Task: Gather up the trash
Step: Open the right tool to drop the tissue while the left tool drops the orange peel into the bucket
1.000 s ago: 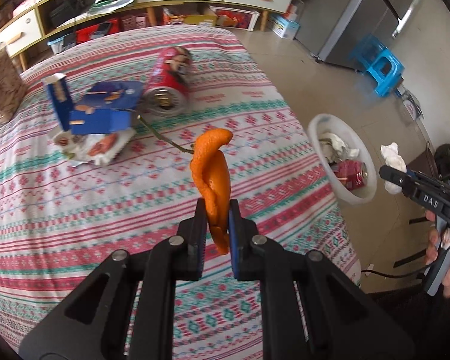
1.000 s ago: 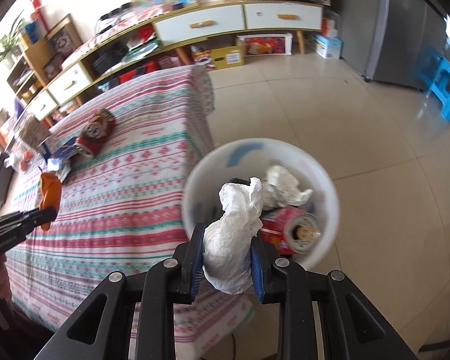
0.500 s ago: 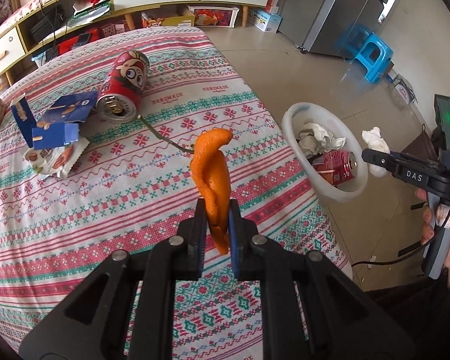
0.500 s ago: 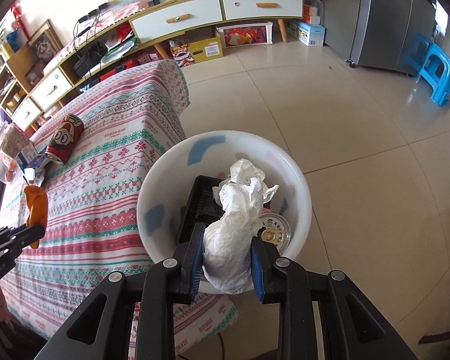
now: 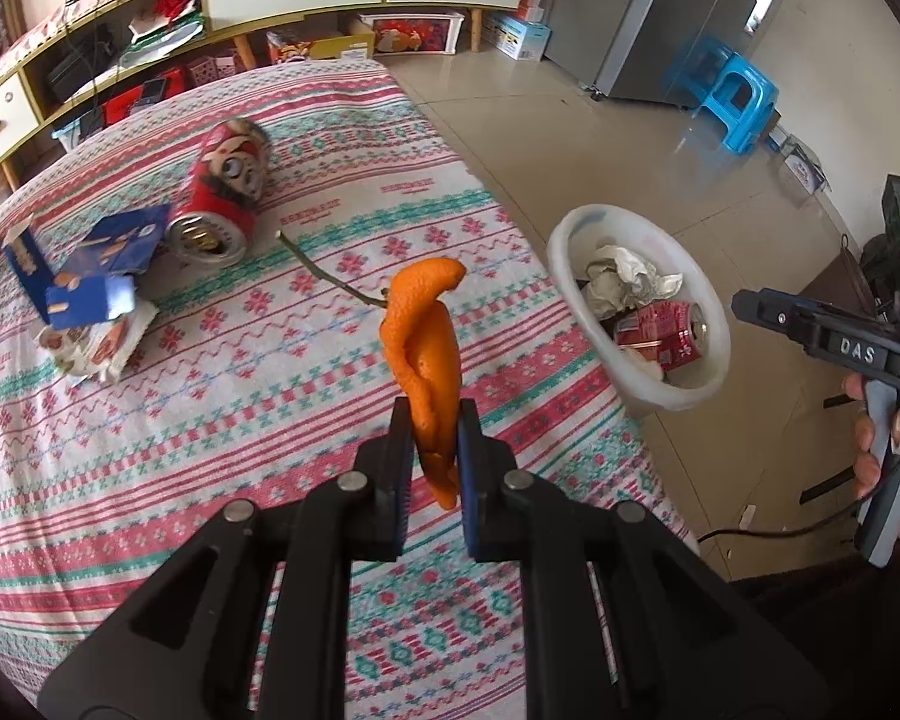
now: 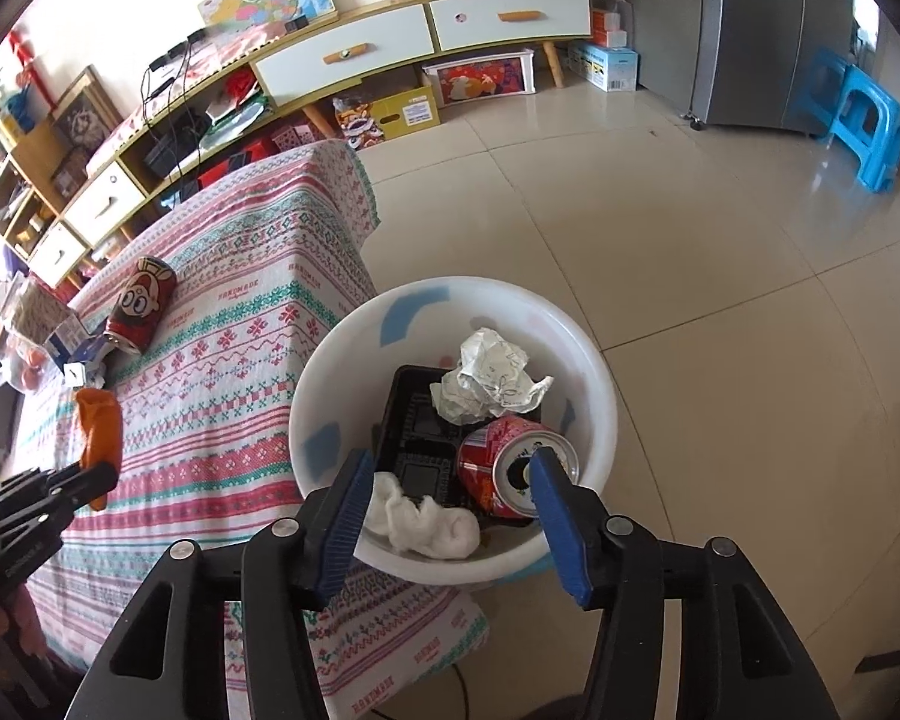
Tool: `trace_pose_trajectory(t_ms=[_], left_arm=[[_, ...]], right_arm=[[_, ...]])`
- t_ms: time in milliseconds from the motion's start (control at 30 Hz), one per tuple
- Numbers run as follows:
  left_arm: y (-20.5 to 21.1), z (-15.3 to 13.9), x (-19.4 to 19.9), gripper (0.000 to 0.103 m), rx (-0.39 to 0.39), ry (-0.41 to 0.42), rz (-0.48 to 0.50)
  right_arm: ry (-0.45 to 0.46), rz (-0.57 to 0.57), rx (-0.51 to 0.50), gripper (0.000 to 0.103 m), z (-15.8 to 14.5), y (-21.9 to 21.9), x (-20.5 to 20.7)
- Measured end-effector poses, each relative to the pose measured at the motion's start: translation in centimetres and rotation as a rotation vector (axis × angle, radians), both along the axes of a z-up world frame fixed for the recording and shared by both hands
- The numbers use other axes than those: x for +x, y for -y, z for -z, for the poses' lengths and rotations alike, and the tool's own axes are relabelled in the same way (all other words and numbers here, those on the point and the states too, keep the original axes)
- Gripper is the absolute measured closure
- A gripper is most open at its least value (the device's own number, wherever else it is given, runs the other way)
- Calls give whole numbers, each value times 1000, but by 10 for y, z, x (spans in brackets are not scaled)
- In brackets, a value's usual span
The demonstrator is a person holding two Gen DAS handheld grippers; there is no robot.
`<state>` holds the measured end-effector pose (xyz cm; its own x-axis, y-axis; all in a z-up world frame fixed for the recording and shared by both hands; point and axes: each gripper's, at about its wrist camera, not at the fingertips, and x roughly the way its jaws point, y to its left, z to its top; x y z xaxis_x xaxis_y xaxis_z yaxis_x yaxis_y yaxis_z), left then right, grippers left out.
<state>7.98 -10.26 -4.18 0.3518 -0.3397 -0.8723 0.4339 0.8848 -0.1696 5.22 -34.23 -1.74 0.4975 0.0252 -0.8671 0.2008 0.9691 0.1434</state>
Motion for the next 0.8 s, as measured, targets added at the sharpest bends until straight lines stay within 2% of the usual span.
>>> trace_pose_trajectory(t_ms=[167,433,567,800], left_arm=[[29,-3,2,88,-24,3,37],[86,4,0,88,-33,10,124],[104,9,3,88,-53,17,136],[127,15,3,88,-84,80,180]], right_arm=[[13,5,-28,41,-7,4,-10],[28,38,-13,39,-12,22,-27],[23,64,-7,38,-11,31,-31],[19,67,-13,38,-10,33,-34]])
